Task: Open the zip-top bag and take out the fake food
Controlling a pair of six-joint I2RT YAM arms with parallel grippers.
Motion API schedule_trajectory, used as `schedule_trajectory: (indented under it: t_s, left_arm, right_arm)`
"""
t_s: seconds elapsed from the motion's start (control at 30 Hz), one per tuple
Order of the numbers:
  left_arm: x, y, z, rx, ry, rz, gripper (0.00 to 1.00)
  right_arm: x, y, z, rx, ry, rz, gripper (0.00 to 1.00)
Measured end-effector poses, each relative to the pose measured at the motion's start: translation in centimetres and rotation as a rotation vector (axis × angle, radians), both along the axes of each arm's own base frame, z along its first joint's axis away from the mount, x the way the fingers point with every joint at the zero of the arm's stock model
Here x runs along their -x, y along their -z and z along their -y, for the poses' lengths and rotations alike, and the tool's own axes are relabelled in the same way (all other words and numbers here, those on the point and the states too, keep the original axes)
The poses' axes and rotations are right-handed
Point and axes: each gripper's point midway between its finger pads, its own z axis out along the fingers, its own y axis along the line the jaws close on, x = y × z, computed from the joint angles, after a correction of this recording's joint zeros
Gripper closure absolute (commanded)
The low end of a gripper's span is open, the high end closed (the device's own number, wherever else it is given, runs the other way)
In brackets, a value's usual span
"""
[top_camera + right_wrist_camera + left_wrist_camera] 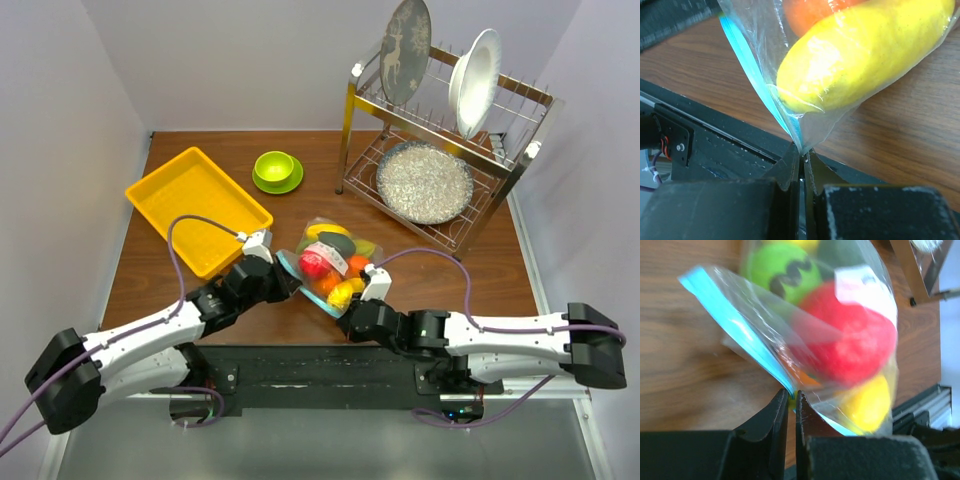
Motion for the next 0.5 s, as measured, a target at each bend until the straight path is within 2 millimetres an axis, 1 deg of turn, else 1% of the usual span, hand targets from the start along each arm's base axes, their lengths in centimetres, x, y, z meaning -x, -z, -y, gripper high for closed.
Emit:
schedule_trajectory:
  t_s: [0.13, 0.23, 0.33, 0.4, 0.47, 0.5]
  left_arm:
    - [-2.1, -0.1, -2.1, -0.024, -0.079, 0.005, 1.0]
    - [-4.2, -0.2, -4.6, -0.058, -0.159, 0.009, 1.0]
    - [-5.6, -0.2, -6.7, -0.077, -0.215, 0.008, 1.0]
    - [-5.8, 0.0, -7.1, -0.078, -0.211, -0.004, 1.0]
    - [-5.9, 0.3, -7.1, -0.084, -0.191, -0.015, 1.0]
    - [-5.9, 0.3, -6.9, -0.086, -0.178, -0.017, 0.98]
  right_arm:
    - [0.1, 0.2, 0.7, 0.005, 0.006, -0.001, 1.0]
    - [0.1, 0.3, 1.4, 0.013, 0.016, 0.003, 1.0]
    - [0.1, 0.2, 1.8, 0.013, 0.02, 0.003, 1.0]
    - [0.0, 0.0, 1.7, 0.0, 0.022, 0.008, 1.0]
    - [0.0, -0.1, 1.6, -0.004, 0.022, 0.009, 1.0]
    - [0.0, -0.1, 1.6, -0.001, 0.02, 0.01, 1.0]
